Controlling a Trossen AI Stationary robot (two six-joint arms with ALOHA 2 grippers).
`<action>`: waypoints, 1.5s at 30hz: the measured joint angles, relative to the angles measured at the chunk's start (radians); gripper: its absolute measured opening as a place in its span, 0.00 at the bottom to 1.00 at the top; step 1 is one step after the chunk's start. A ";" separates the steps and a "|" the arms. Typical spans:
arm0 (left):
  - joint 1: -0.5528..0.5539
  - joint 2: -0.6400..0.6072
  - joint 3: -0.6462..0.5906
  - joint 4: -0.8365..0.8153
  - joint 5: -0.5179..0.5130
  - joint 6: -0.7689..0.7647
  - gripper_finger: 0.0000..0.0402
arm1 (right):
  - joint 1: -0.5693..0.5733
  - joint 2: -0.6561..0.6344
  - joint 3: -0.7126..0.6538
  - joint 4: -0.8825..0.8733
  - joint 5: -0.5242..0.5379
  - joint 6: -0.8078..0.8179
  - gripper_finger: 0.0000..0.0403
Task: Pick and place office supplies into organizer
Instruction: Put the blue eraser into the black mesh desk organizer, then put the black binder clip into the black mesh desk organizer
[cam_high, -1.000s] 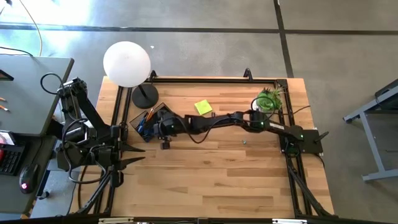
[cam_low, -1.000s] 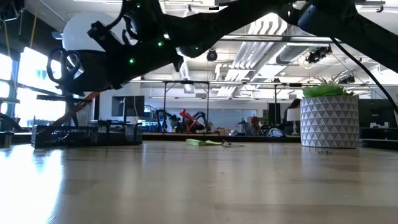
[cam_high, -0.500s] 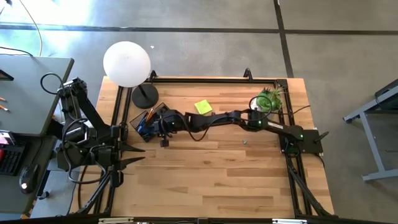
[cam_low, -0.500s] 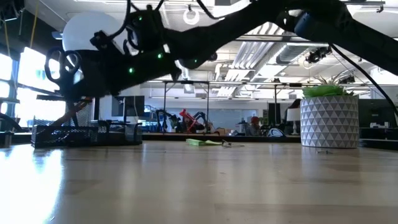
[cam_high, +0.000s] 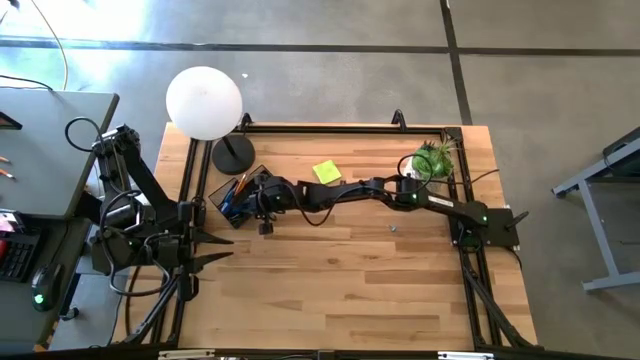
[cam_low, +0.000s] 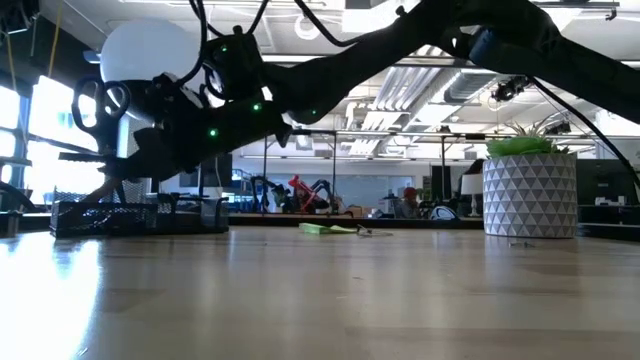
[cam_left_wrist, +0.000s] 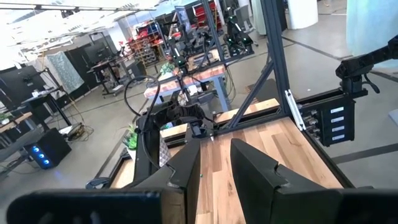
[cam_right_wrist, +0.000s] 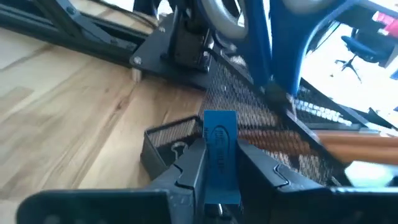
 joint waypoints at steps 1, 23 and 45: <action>0.000 0.000 0.000 0.000 0.000 0.000 0.20 | -0.002 0.000 0.000 -0.008 0.000 0.001 0.16; 0.000 0.000 0.000 0.000 0.000 0.000 0.20 | 0.008 0.000 0.000 -0.055 0.010 0.052 0.42; 0.000 0.002 0.000 -0.008 0.008 -0.029 0.20 | 0.137 -0.272 0.000 -1.147 0.213 0.174 0.28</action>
